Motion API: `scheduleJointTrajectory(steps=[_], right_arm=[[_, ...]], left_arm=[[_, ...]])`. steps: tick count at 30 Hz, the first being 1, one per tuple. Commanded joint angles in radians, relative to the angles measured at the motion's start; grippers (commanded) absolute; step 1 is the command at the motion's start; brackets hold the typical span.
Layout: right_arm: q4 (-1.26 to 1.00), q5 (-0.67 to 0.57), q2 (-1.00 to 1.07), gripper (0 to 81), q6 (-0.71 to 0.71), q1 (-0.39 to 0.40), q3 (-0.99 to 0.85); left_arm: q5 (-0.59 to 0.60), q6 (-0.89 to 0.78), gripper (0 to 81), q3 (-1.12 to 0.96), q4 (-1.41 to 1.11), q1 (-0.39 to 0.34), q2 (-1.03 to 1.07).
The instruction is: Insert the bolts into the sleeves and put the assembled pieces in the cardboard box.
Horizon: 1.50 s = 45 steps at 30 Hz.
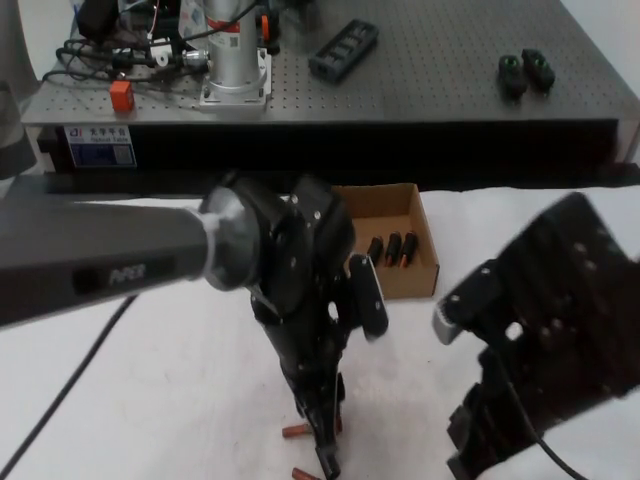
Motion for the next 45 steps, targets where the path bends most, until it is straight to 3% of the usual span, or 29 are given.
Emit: scheduleJointTrajectory(steps=[1,24,29,33,35,39,45], right_arm=[[-0.032,-0.01,-0.118,3.4,0.024,-0.004,0.047],[-0.005,-0.01,-0.18,3.4,0.024,-0.004,0.058],[-0.005,-0.01,-0.182,3.4,0.024,-0.004,0.058],[-0.005,-0.01,-0.182,3.4,0.024,-0.004,0.058],[-0.008,-0.01,-0.182,3.4,0.024,-0.004,0.058],[-0.056,-0.026,-0.192,3.4,0.049,-0.004,0.058],[-0.254,-0.087,-0.268,3.4,0.186,-0.004,0.063]], left_arm=[[-0.097,0.076,30.2,-0.013,-0.002,-0.011,0.047],[-0.002,0.076,30.2,-0.013,0.08,-0.014,0.063],[-0.011,0.084,20.3,-0.013,0.079,-0.015,0.094],[-0.01,0.084,3.4,-0.017,0.063,-0.015,0.094],[-0.01,0.072,0.4,-0.025,0.046,-0.015,0.094],[-0.033,-0.039,0.7,-0.06,0.017,-0.015,0.062],[0.007,-0.367,0.7,0.056,-0.211,0.021,-0.153]])
